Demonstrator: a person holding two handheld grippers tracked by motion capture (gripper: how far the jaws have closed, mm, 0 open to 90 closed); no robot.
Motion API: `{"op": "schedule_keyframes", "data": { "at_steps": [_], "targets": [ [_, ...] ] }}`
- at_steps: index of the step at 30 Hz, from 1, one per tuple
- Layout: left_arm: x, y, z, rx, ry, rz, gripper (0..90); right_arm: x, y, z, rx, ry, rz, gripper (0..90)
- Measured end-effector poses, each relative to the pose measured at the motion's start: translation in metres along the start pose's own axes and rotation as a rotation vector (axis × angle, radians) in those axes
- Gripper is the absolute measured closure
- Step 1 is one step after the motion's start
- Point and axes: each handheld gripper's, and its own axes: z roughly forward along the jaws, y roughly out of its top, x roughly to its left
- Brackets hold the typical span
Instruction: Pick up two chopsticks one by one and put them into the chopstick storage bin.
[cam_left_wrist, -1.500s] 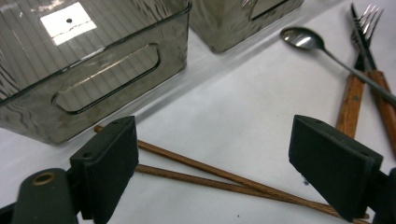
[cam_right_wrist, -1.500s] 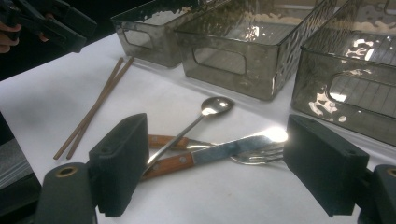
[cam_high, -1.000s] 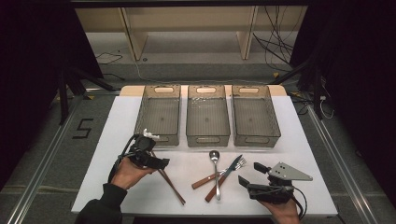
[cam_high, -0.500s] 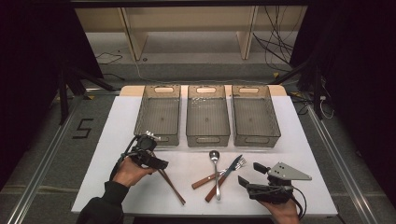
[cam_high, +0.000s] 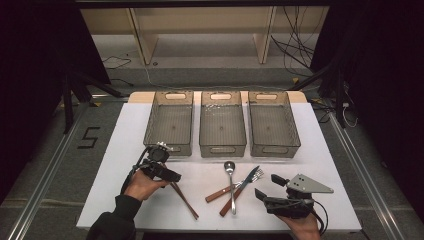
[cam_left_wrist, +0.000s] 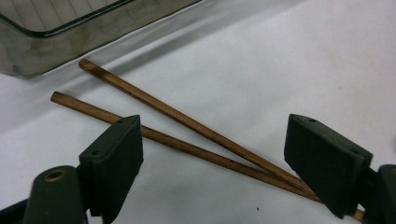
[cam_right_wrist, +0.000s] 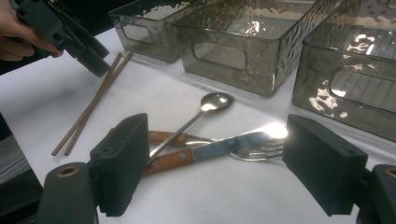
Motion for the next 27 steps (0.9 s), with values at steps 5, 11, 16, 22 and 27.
{"op": "schedule_keyframes", "data": {
  "at_steps": [5, 11, 16, 22, 27],
  "targets": [
    [-0.0003, -0.0009, 0.0021, 0.001, 0.001, -0.008, 18.7, 0.0005, 0.0001, 0.0002, 0.002, 0.001, -0.004, 23.8],
    [-0.0006, -0.0015, 0.0023, 0.001, 0.005, 0.009, 19.4, 0.0003, 0.0, 0.0001, 0.002, 0.001, -0.001, 23.9],
    [-0.0009, -0.0018, 0.0036, 0.01, 0.005, 0.022, 20.0, 0.0006, -0.0001, 0.0006, 0.004, 0.0, -0.001, 23.9],
    [-0.004, -0.0005, 0.0011, 0.009, -0.006, 0.049, 20.9, 0.0004, -0.0003, 0.001, 0.007, -0.001, -0.001, 23.9],
    [-0.0012, -0.0005, 0.0066, 0.031, -0.003, 0.038, 21.2, 0.0001, -0.0003, 0.0008, 0.008, -0.001, 0.0, 24.0]
  ]
}}
